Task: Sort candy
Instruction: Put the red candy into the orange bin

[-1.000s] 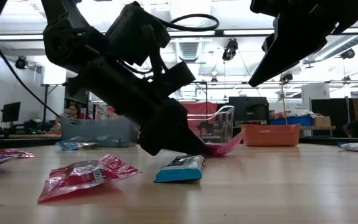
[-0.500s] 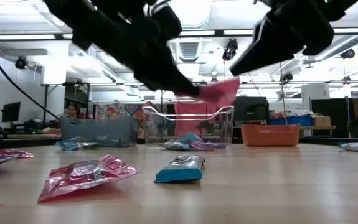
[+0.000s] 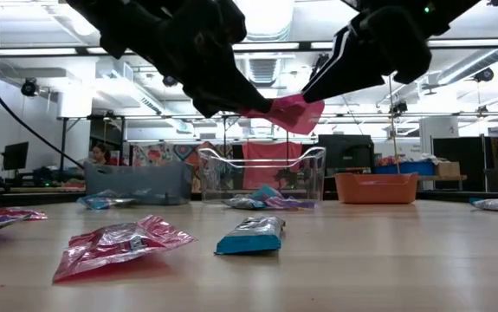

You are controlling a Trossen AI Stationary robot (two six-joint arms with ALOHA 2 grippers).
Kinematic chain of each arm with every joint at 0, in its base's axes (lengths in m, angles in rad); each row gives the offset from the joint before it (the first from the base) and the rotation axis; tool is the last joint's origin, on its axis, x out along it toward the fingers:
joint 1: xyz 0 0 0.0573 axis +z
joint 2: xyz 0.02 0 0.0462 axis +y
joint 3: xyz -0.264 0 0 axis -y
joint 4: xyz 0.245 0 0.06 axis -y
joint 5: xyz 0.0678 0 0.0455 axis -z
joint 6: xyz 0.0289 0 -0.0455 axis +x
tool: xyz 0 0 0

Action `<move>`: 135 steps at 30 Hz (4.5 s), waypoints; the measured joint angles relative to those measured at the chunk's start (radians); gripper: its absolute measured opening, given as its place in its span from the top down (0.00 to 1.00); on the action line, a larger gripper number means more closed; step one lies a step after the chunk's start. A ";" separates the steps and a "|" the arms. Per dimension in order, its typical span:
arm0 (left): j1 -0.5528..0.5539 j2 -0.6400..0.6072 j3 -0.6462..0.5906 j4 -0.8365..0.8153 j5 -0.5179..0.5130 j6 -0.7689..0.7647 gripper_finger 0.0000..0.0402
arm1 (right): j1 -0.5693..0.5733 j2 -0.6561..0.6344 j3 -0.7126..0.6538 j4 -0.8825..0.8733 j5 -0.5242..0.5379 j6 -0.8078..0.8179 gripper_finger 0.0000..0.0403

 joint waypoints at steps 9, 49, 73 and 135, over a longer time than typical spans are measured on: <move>0.000 0.000 0.000 0.033 -0.001 -0.001 0.96 | -0.068 0.003 0.000 -0.002 -0.164 -0.026 0.71; 0.040 -0.476 0.002 -0.308 -0.113 0.046 0.68 | -0.889 -0.094 0.305 -1.046 -0.575 0.269 0.98; 0.033 -0.852 0.002 -0.483 -0.296 0.055 0.68 | -1.229 0.001 0.224 -0.886 -0.930 -0.051 0.98; 0.026 -0.643 -0.051 -0.804 -0.248 -0.238 0.68 | -0.789 -0.289 0.264 -0.827 -0.617 0.284 0.83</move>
